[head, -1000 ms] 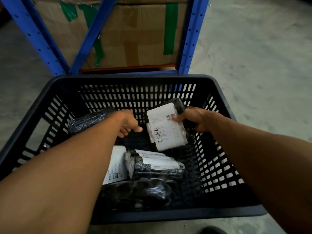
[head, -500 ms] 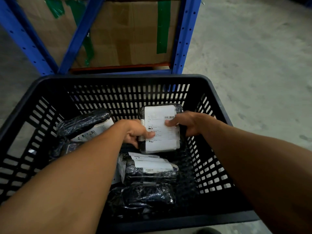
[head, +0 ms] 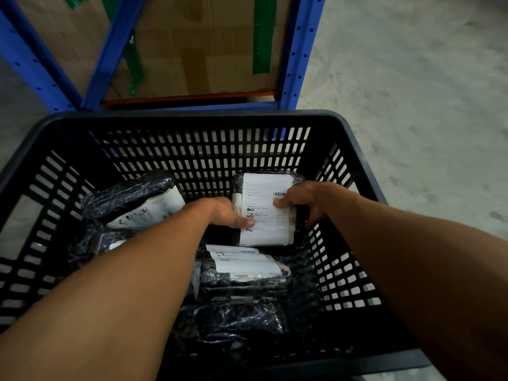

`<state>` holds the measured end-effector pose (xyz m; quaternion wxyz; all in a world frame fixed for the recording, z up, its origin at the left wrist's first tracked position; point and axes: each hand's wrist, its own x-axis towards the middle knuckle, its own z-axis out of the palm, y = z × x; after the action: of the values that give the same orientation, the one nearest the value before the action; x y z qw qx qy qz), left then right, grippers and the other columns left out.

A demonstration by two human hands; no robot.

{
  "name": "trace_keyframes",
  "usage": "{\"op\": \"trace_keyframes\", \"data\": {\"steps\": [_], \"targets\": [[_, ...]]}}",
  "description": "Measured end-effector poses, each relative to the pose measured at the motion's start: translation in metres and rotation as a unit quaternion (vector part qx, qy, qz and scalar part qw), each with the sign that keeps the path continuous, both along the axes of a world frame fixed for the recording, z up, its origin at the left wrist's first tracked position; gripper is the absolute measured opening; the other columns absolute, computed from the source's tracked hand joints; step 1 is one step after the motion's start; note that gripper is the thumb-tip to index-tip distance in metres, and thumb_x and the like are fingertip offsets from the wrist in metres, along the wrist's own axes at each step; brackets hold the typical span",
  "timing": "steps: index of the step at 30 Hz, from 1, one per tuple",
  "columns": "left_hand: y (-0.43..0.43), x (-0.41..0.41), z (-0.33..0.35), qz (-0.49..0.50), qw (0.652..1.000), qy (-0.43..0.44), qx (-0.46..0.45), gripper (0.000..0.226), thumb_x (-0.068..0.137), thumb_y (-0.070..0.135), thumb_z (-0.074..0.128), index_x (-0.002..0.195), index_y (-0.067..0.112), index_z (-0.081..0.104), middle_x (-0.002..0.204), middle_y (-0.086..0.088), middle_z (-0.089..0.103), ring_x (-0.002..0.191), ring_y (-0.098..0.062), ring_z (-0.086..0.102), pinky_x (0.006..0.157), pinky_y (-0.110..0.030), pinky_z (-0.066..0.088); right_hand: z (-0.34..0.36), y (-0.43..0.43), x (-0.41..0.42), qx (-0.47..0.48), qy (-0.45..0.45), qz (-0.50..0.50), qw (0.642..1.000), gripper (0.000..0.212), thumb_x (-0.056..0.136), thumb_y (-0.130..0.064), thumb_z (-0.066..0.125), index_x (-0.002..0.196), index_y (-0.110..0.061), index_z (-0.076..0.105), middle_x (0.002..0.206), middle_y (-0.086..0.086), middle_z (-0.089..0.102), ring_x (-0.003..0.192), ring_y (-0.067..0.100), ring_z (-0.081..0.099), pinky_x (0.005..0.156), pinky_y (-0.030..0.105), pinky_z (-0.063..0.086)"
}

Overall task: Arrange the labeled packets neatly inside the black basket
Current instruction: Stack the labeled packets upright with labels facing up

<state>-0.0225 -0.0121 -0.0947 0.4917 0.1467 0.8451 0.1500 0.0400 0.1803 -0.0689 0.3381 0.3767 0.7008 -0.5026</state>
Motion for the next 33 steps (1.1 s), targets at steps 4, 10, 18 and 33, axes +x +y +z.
{"op": "trace_keyframes", "data": {"steps": [4, 10, 18, 33], "targets": [[-0.01, 0.008, -0.005, -0.158, 0.968, 0.037, -0.189, 0.093, 0.081, 0.074, 0.05, 0.15, 0.013, 0.034, 0.158, -0.006, 0.034, 0.142, -0.029, 0.035, 0.114, -0.042, 0.029, -0.001, -0.006, 0.001, 0.032, -0.005, 0.007, 0.999, 0.063, 0.095, -0.025, 0.061, 0.148, -0.004, 0.035, 0.15, 0.02, 0.041, 0.127, 0.048, 0.048, 0.098, 0.066, 0.045], [0.0, 0.018, 0.009, -0.122, 0.975, -0.02, -0.185, 0.103, 0.071, 0.076, 0.059, 0.15, 0.016, 0.035, 0.158, -0.007, 0.035, 0.14, -0.031, 0.037, 0.114, -0.046, 0.031, 0.002, -0.011, 0.001, 0.036, -0.052, -0.003, 0.998, 0.066, 0.096, -0.038, 0.058, 0.147, -0.004, 0.033, 0.142, 0.023, 0.049, 0.112, 0.047, 0.057, 0.093, 0.065, 0.049], [-0.009, 0.017, 0.04, 0.048, 0.978, -0.176, -0.106, 0.055, 0.075, 0.055, 0.074, 0.106, 0.01, 0.065, 0.103, -0.01, 0.07, 0.094, -0.026, 0.068, 0.071, -0.042, 0.063, 0.017, -0.032, 0.018, -0.088, -0.286, 0.169, 0.939, 0.098, 0.09, -0.052, 0.058, 0.15, 0.01, 0.012, 0.152, 0.04, 0.028, 0.135, 0.056, 0.036, 0.114, 0.058, 0.031], [-0.089, -0.008, 0.098, 0.314, 0.877, -0.118, 0.345, 0.07, 0.051, 0.016, 0.09, 0.116, 0.001, 0.067, 0.116, -0.023, 0.071, 0.095, -0.03, 0.073, 0.08, -0.039, 0.061, 0.072, -0.024, 0.003, -0.213, 0.068, 0.174, 0.959, 0.061, 0.057, -0.02, 0.089, 0.112, -0.006, 0.067, 0.109, 0.011, 0.07, 0.098, 0.029, 0.07, 0.081, 0.045, 0.061]]}}
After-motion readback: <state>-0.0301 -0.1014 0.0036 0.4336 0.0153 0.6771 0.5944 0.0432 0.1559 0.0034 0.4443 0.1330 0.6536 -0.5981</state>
